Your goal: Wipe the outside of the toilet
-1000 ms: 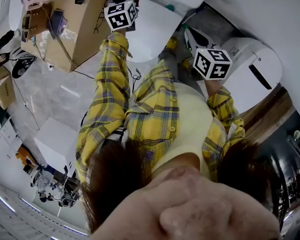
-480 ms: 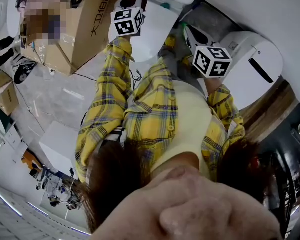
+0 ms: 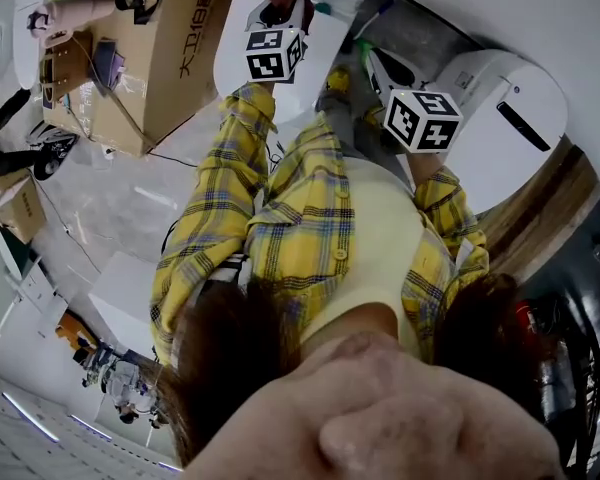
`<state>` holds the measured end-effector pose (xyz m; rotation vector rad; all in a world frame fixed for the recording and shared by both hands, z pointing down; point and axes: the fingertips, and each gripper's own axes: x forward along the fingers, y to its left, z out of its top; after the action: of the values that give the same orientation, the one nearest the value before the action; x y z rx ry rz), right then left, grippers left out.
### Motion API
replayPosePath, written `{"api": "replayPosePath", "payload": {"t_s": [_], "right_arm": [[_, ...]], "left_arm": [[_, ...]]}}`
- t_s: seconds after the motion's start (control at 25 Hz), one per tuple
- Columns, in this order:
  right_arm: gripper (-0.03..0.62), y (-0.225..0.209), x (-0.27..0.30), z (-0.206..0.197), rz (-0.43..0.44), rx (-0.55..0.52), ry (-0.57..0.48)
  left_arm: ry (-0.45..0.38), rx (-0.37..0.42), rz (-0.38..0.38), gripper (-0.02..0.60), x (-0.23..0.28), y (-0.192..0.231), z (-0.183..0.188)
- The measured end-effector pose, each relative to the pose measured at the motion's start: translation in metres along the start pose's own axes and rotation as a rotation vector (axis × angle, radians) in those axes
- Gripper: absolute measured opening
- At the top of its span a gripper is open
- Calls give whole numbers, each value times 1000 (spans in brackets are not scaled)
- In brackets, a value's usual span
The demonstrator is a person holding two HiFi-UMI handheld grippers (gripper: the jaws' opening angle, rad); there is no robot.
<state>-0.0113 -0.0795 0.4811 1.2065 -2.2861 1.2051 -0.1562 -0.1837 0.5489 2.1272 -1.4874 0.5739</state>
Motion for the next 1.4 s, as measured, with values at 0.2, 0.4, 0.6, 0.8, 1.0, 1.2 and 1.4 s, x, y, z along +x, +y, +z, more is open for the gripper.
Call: {"api": "replayPosePath", "payload": {"t_s": [0.2, 0.4, 0.6, 0.8, 1.0, 1.2, 1.4], "right_arm": [[26, -8, -15, -3, -21, 21, -16], [26, -15, -28, -7, -42, 49, -37], [26, -22, -38, -11, -61, 64, -51], [26, -25, -44, -15, -67, 67, -52], [26, -25, -45, -17, -56, 54, -47], [26, -20, -35, -14, -36, 22, -33], [26, -11, -16, -8, -6, -27, -11]], "left_arm": [[7, 24, -59, 98, 3, -35, 0], [24, 52, -116, 97, 7, -65, -3], [36, 71, -161, 97, 10, -87, -8], [40, 98, -209, 97, 6, -108, -12], [30, 127, -236, 98, -6, -121, -13], [14, 117, -211, 98, -23, -108, -14], [10, 89, -138, 98, -38, -74, -18]]}}
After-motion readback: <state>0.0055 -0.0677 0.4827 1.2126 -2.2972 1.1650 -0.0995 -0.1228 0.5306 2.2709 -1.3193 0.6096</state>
